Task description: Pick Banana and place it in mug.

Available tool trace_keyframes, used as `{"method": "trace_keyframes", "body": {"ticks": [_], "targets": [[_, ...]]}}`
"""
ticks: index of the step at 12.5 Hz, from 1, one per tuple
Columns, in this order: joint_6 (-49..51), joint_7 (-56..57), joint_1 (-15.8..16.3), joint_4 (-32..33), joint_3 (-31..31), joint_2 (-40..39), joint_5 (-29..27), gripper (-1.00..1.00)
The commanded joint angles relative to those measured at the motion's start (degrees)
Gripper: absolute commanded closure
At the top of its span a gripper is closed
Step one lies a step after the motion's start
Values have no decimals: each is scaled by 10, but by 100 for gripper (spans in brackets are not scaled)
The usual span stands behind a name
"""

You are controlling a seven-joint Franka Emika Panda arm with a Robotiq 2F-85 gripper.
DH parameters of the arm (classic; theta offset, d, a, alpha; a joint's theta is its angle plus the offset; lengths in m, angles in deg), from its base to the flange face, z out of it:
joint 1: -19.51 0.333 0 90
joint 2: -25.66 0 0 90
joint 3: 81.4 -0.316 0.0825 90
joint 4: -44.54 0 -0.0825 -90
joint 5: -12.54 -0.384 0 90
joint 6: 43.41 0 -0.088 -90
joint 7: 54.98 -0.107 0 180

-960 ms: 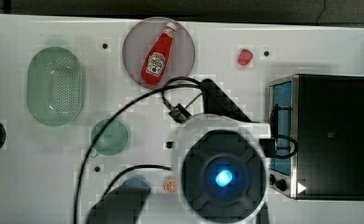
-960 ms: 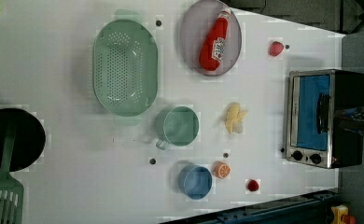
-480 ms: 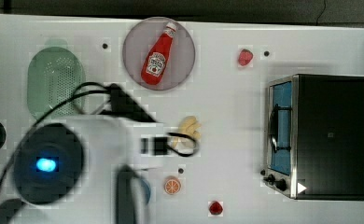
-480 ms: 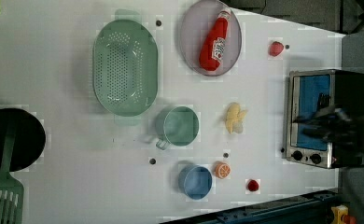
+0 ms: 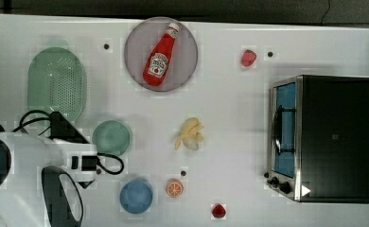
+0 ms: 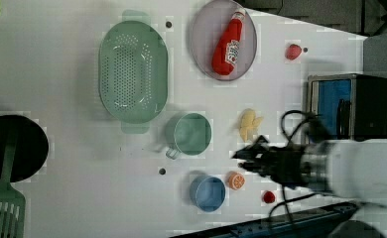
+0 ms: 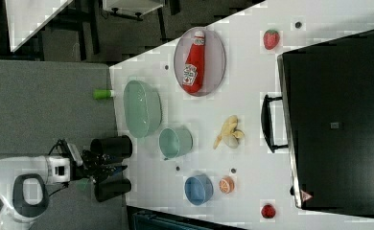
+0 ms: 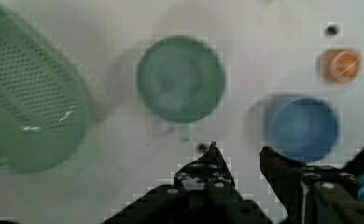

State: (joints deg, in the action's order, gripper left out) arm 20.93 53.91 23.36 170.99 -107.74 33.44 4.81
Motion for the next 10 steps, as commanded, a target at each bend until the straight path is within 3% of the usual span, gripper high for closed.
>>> {"method": "trace_keyframes", "body": {"ticks": [1, 7, 8, 10], "targets": [[-78, -103, -8, 40, 1, -20, 2, 32], [-231, -116, -8, 74, 6, -143, 30, 32], [-252, -118, -8, 74, 9, -161, 42, 24], [-283, -121, -8, 75, 12, -186, 58, -18]]}}
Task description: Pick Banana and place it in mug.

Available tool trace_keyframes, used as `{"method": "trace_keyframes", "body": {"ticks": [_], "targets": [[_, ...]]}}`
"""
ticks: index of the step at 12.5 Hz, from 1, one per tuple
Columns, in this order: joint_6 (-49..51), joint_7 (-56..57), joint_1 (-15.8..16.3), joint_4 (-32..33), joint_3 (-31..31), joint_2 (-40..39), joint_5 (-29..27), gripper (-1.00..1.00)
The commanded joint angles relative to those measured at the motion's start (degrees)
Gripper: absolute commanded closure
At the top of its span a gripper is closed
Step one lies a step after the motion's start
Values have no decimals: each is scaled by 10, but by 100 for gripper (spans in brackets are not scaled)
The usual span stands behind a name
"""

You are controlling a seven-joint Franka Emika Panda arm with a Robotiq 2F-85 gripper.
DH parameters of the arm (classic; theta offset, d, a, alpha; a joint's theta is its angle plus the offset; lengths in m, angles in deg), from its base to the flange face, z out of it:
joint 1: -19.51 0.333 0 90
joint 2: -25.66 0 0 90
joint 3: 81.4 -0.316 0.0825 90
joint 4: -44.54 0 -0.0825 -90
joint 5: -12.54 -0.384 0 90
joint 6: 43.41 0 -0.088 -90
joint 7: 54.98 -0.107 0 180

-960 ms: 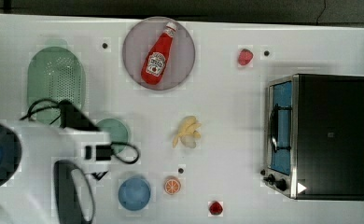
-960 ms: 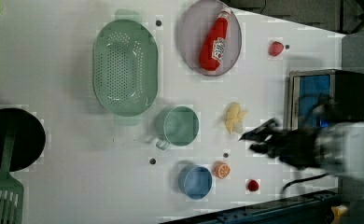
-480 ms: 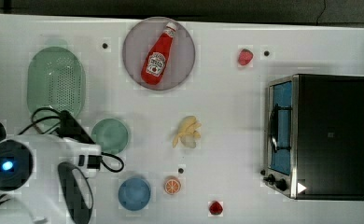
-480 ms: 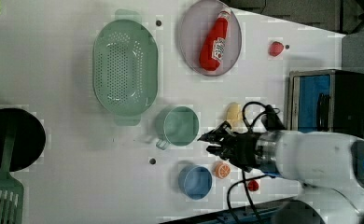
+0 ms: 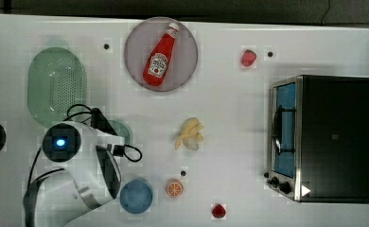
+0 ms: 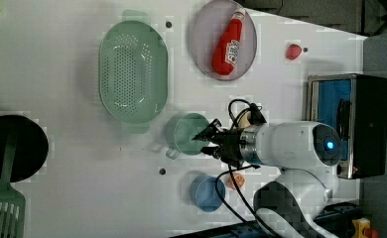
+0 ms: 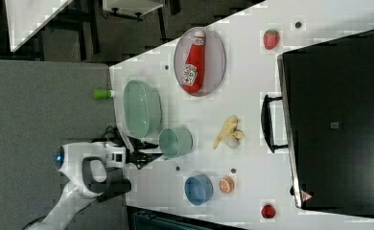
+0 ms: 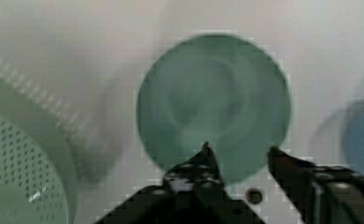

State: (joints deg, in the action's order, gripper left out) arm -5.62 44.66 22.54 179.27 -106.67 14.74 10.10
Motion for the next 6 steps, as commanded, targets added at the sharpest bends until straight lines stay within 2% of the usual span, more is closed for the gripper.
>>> {"method": "trace_keyframes", "body": {"ticks": [1, 3, 4, 6], "targets": [[-23, -29, 0, -8, 3, -2, 5, -40], [-16, -29, -1, -8, 6, 8, 5, -84], [-9, -29, -1, -8, 8, 18, 5, -99], [7, -29, -2, -14, 11, 51, 4, -100]]}}
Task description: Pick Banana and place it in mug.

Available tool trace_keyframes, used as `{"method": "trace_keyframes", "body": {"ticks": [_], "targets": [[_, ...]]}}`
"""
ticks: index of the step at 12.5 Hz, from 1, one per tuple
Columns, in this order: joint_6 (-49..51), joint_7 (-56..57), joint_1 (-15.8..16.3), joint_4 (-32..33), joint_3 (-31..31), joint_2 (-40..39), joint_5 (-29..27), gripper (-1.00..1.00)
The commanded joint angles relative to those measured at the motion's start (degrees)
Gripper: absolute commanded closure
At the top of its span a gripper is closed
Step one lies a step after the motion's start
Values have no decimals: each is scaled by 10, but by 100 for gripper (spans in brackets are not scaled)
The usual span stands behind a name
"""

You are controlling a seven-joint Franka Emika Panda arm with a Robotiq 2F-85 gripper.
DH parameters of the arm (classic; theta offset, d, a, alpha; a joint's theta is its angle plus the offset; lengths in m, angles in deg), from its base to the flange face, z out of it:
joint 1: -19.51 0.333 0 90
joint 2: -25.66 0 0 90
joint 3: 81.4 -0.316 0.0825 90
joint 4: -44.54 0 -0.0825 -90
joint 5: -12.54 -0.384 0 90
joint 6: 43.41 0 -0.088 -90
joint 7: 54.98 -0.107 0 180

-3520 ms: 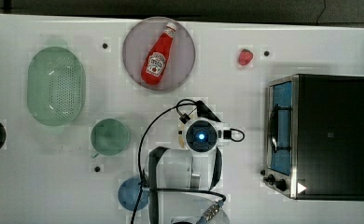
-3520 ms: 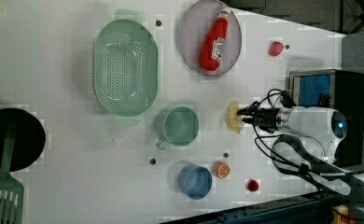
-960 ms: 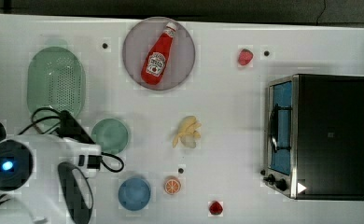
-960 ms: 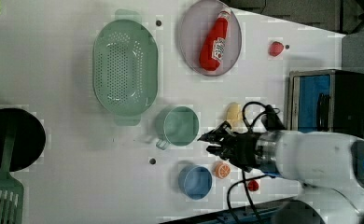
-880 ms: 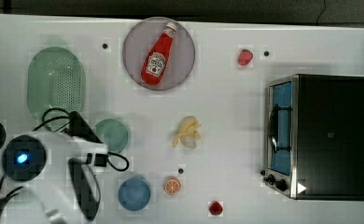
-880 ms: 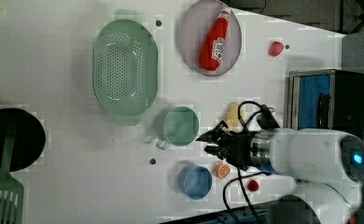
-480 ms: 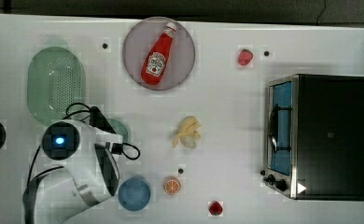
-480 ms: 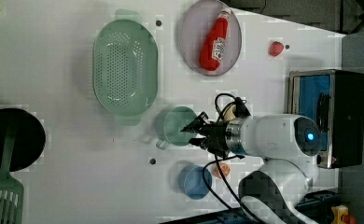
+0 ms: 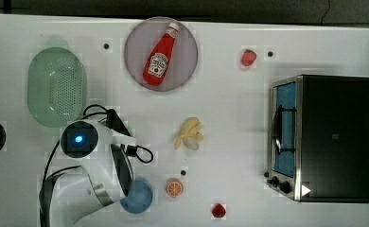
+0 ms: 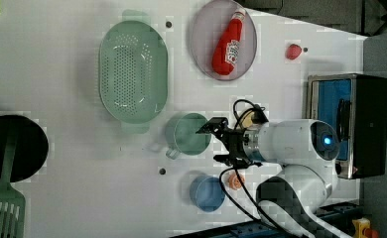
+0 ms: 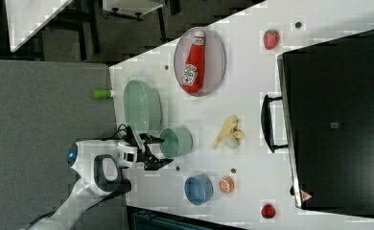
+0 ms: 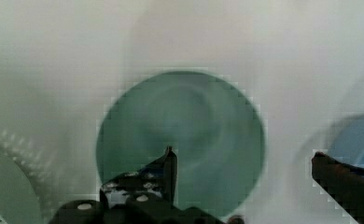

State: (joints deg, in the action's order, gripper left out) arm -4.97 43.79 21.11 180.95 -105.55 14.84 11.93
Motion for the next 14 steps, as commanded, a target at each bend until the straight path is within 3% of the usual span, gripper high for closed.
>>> {"method": "trace_keyframes", "body": {"ticks": [1, 5, 7, 14], "targets": [[23, -20, 10, -36, 4, 74, -15, -100], [194, -2, 1, -87, 50, 180, -15, -100], [276, 76, -2, -129, 96, 213, -15, -100], [431, 237, -7, -270, 274, 235, -7, -100]]}}
